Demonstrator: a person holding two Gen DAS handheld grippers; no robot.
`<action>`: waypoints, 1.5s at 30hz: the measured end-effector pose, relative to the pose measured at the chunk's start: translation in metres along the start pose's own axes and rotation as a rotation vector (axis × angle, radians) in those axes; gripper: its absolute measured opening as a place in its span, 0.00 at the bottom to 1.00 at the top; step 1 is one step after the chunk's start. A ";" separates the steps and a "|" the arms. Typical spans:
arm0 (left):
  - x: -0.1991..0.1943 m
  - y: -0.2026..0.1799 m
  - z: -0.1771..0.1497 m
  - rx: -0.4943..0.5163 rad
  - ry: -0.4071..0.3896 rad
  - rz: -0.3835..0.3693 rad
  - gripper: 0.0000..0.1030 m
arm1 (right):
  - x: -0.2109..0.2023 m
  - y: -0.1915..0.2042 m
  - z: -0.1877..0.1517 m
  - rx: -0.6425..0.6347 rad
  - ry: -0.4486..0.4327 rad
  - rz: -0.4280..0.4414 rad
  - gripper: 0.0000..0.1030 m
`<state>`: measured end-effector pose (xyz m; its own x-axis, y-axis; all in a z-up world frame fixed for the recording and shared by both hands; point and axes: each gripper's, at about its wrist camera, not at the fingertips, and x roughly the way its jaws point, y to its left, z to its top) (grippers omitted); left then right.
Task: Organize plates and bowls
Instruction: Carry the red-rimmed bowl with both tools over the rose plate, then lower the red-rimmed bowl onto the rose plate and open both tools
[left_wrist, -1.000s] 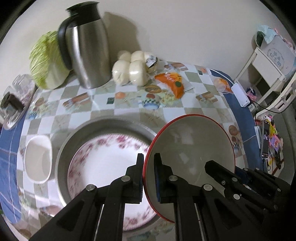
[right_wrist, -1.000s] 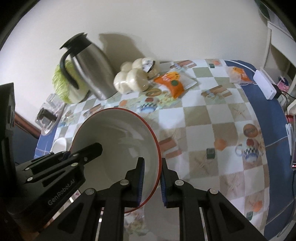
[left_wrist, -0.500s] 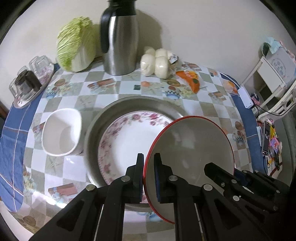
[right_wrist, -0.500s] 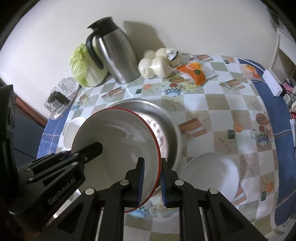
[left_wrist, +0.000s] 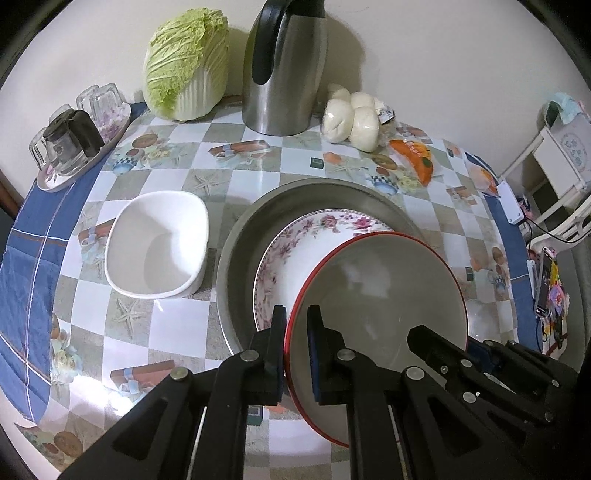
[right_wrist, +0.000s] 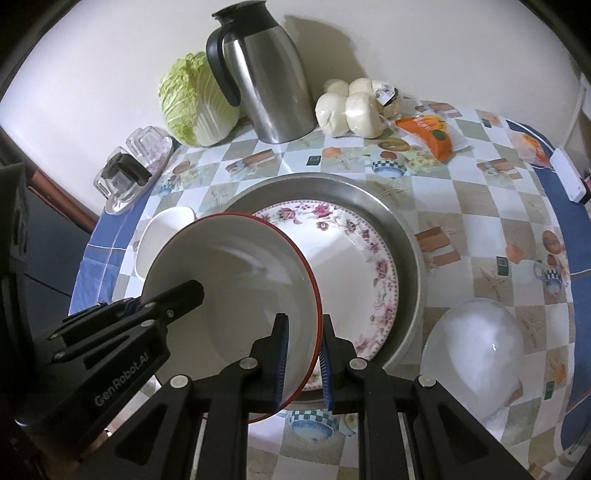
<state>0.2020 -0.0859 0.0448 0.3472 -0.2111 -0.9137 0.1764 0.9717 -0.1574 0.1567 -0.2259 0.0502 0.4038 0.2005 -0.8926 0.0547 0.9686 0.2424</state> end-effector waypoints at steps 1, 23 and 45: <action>0.003 0.000 0.001 0.000 0.002 0.000 0.10 | 0.003 0.000 0.001 0.000 0.003 0.000 0.17; 0.058 -0.024 0.024 -0.018 -0.003 0.036 0.12 | 0.058 -0.045 0.026 0.005 0.034 0.061 0.18; 0.067 -0.017 0.030 -0.073 -0.054 0.033 0.19 | 0.066 -0.050 0.037 0.008 -0.012 0.155 0.20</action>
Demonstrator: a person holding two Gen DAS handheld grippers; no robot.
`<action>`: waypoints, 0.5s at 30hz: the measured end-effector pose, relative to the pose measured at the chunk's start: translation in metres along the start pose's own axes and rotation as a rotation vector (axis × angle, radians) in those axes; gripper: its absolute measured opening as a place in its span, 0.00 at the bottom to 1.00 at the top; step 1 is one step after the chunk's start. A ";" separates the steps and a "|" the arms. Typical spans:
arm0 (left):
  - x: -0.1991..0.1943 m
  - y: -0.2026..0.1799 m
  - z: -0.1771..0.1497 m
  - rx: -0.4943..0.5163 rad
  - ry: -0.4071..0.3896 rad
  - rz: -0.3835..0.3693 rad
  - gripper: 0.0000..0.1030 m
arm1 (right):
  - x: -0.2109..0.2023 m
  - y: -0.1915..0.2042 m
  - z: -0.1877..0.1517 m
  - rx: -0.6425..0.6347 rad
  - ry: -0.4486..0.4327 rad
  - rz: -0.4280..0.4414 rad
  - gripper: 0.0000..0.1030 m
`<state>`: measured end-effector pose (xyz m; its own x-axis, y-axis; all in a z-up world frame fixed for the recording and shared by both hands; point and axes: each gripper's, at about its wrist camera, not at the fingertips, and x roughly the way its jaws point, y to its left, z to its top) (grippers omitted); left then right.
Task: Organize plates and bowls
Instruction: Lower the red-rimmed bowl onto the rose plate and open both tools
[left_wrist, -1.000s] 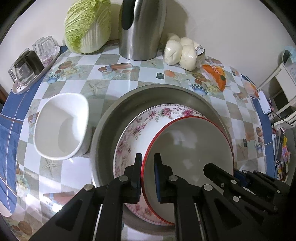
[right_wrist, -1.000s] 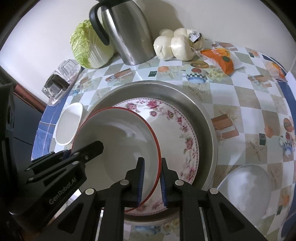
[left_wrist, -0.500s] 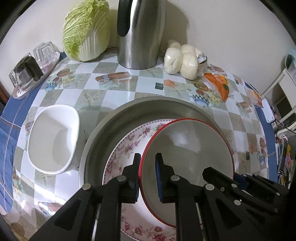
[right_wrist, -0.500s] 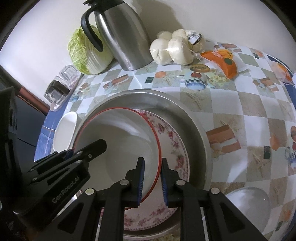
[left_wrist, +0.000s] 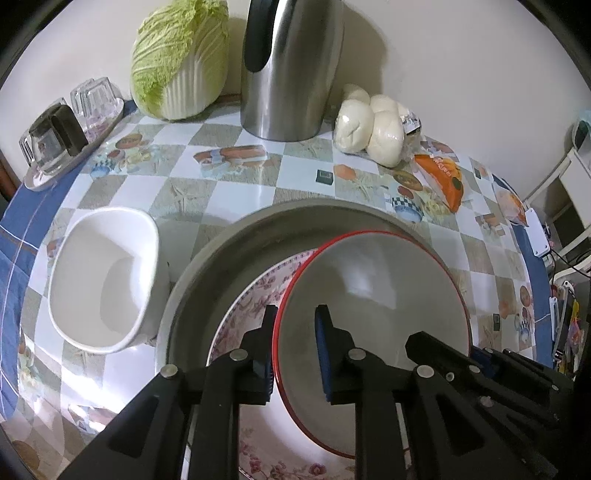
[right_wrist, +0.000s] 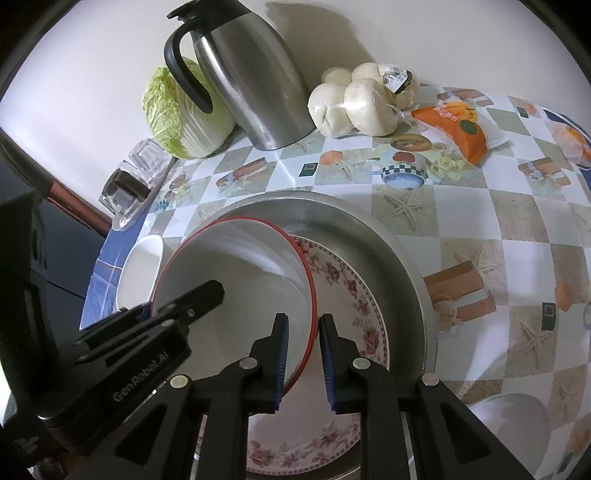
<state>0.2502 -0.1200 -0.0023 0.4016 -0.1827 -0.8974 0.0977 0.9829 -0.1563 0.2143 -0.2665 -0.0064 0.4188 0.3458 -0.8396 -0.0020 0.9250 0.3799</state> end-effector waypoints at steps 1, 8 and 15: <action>0.000 0.000 -0.001 0.000 0.001 -0.001 0.19 | 0.000 0.000 0.000 0.001 -0.001 0.001 0.20; -0.008 0.004 -0.005 -0.005 -0.026 -0.004 0.43 | -0.003 -0.003 -0.005 -0.003 -0.008 -0.020 0.26; -0.021 0.007 -0.016 -0.009 -0.056 0.003 0.59 | -0.013 -0.011 -0.012 -0.014 -0.045 -0.036 0.48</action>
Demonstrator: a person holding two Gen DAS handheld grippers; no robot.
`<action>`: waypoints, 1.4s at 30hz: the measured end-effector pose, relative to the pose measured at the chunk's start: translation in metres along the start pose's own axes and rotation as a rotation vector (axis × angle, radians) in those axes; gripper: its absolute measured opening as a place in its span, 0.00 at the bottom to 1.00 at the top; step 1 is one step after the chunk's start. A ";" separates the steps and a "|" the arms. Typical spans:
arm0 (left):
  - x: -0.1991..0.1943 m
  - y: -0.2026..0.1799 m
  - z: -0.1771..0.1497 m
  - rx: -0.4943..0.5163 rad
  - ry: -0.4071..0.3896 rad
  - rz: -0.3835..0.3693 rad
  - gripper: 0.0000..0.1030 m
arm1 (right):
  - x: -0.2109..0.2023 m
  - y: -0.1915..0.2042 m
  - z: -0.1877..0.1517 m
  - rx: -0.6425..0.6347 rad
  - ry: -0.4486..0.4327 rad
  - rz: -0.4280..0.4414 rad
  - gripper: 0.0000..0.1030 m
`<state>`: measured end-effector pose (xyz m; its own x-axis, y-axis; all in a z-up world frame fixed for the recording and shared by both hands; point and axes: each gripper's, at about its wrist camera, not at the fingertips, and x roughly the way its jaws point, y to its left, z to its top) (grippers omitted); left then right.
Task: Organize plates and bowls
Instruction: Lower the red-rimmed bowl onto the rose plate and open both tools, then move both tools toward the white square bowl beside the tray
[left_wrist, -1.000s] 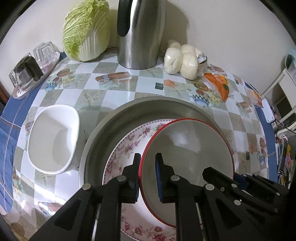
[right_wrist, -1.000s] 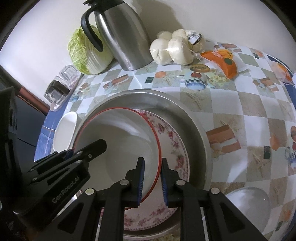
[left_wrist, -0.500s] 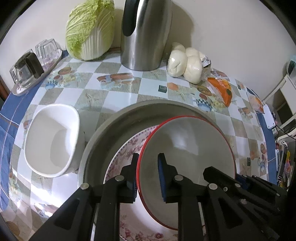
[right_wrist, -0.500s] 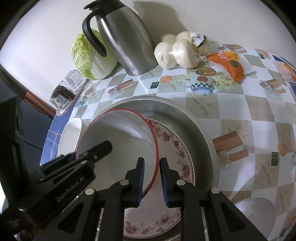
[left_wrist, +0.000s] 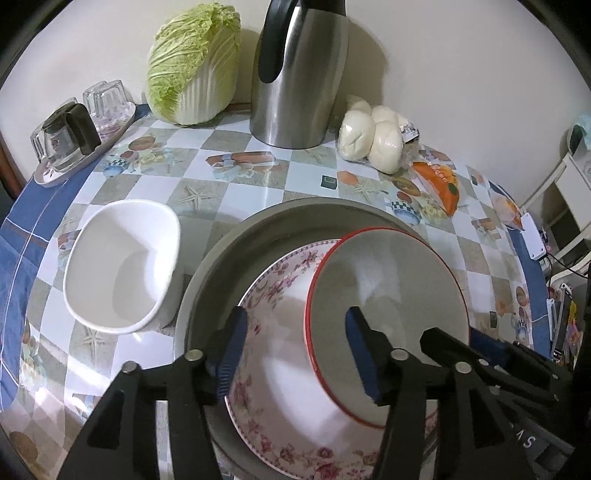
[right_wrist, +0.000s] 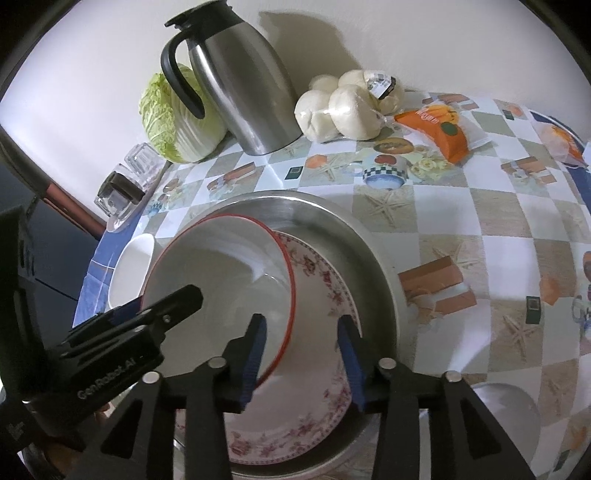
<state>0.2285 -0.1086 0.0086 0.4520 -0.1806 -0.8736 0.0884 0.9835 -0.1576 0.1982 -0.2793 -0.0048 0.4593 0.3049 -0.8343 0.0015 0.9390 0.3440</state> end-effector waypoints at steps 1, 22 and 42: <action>-0.001 0.000 -0.001 0.002 -0.003 0.001 0.61 | -0.002 0.000 -0.001 -0.006 -0.008 -0.005 0.53; -0.026 0.002 -0.011 0.005 -0.116 0.134 0.94 | -0.019 -0.014 -0.018 -0.050 -0.117 0.007 0.96; -0.059 0.034 -0.019 -0.102 -0.159 0.125 0.95 | -0.044 -0.001 -0.026 -0.057 -0.142 -0.035 1.00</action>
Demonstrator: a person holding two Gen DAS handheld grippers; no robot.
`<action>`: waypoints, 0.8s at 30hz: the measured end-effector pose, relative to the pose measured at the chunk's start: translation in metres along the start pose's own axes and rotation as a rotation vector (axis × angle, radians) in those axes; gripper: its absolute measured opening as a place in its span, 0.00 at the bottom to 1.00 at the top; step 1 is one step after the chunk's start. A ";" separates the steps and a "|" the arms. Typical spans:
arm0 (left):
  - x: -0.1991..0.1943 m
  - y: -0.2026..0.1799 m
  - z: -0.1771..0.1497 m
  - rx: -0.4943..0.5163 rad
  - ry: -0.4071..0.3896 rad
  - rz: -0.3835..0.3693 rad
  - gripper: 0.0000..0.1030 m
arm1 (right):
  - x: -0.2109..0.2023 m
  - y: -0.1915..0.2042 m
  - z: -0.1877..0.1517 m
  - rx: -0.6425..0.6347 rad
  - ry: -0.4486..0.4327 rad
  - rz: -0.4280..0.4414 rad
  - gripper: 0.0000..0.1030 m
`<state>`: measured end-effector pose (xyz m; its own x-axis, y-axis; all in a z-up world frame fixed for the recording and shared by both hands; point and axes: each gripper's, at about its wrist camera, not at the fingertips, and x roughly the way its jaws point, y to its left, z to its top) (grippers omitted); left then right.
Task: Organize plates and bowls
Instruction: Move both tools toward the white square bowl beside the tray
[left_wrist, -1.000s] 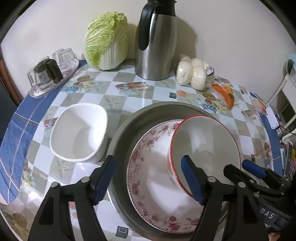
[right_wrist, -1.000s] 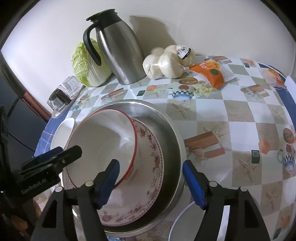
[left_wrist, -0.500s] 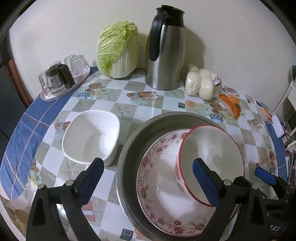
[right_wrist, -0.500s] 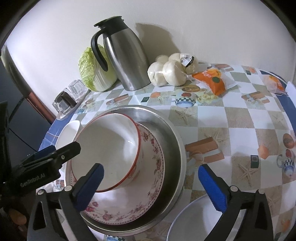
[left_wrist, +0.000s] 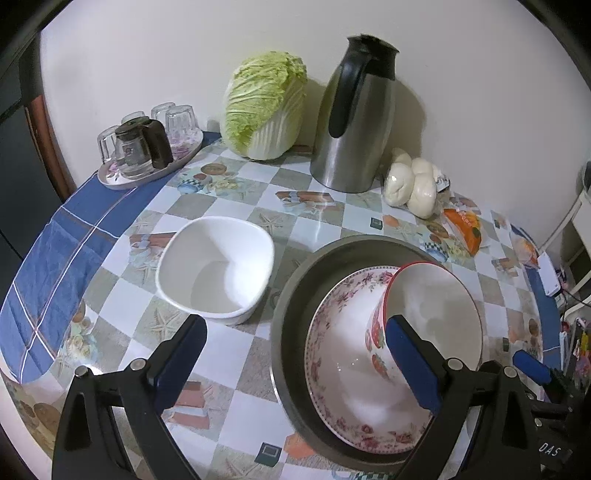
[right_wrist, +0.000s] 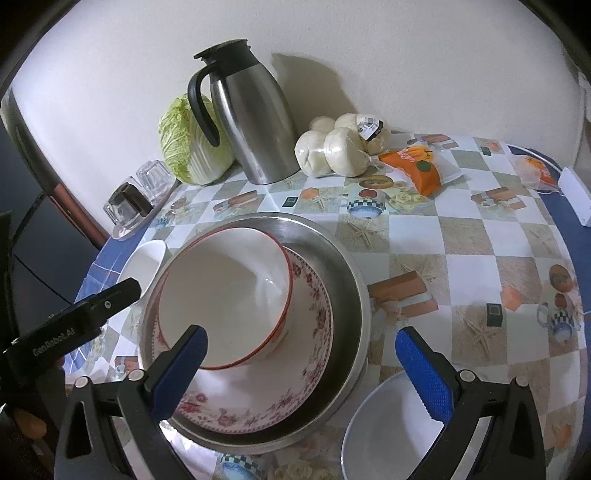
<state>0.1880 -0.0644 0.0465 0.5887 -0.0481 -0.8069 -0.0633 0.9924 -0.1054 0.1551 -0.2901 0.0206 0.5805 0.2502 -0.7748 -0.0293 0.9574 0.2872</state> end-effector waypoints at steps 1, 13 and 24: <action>-0.003 0.003 0.000 -0.007 -0.002 -0.004 0.95 | -0.003 0.001 -0.001 0.005 0.001 -0.006 1.00; -0.049 0.042 -0.005 -0.071 -0.072 -0.044 0.95 | -0.041 0.032 -0.011 -0.008 -0.004 -0.064 1.00; -0.078 0.075 -0.019 -0.122 -0.101 -0.096 0.95 | -0.075 0.078 -0.022 -0.067 -0.020 -0.096 1.00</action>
<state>0.1220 0.0118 0.0900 0.6746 -0.1240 -0.7277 -0.0967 0.9624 -0.2537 0.0913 -0.2311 0.0885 0.5992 0.1542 -0.7856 -0.0264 0.9845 0.1732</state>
